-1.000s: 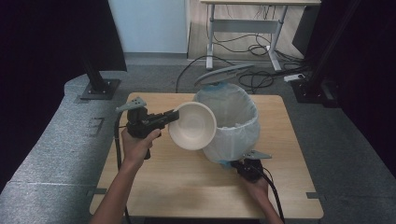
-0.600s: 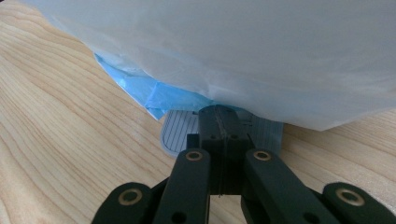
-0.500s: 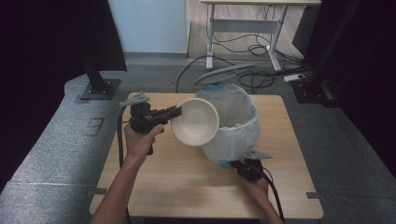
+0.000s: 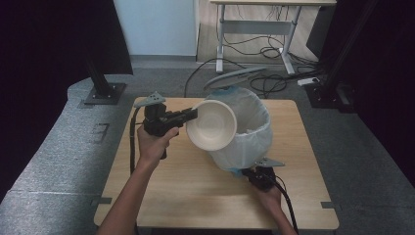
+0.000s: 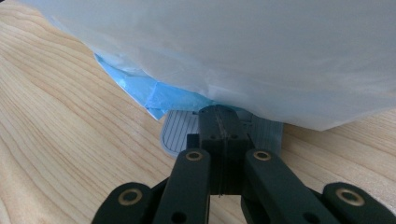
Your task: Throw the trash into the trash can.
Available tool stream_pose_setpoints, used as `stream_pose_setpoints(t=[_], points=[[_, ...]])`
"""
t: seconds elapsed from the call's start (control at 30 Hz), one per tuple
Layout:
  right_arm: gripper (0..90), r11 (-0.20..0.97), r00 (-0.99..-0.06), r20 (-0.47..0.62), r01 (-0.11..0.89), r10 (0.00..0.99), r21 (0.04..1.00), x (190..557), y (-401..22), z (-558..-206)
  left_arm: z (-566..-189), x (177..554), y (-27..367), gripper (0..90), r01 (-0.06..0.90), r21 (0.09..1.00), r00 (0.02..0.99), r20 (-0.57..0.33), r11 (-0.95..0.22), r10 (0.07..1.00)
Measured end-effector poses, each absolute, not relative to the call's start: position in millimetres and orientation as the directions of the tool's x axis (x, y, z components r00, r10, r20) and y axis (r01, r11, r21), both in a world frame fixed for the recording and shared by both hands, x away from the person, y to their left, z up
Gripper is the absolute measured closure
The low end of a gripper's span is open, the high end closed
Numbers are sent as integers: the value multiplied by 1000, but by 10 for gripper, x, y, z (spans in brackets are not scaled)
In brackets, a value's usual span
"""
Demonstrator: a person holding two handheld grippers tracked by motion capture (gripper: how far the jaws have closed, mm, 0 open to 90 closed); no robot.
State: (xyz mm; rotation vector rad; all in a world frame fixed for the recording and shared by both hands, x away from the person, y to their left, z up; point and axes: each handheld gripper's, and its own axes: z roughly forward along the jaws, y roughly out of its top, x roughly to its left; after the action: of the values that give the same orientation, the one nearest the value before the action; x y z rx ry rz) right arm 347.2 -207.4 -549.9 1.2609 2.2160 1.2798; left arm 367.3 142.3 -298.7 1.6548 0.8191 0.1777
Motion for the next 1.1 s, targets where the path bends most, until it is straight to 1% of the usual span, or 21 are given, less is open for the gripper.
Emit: stream_pose_setpoints(t=[1.1], points=[[895, 222, -577, 169, 545, 799, 809, 3474, -2075, -5500, -2896, 3839, 1125, 843, 410, 910, 752, -301, -58, 587]])
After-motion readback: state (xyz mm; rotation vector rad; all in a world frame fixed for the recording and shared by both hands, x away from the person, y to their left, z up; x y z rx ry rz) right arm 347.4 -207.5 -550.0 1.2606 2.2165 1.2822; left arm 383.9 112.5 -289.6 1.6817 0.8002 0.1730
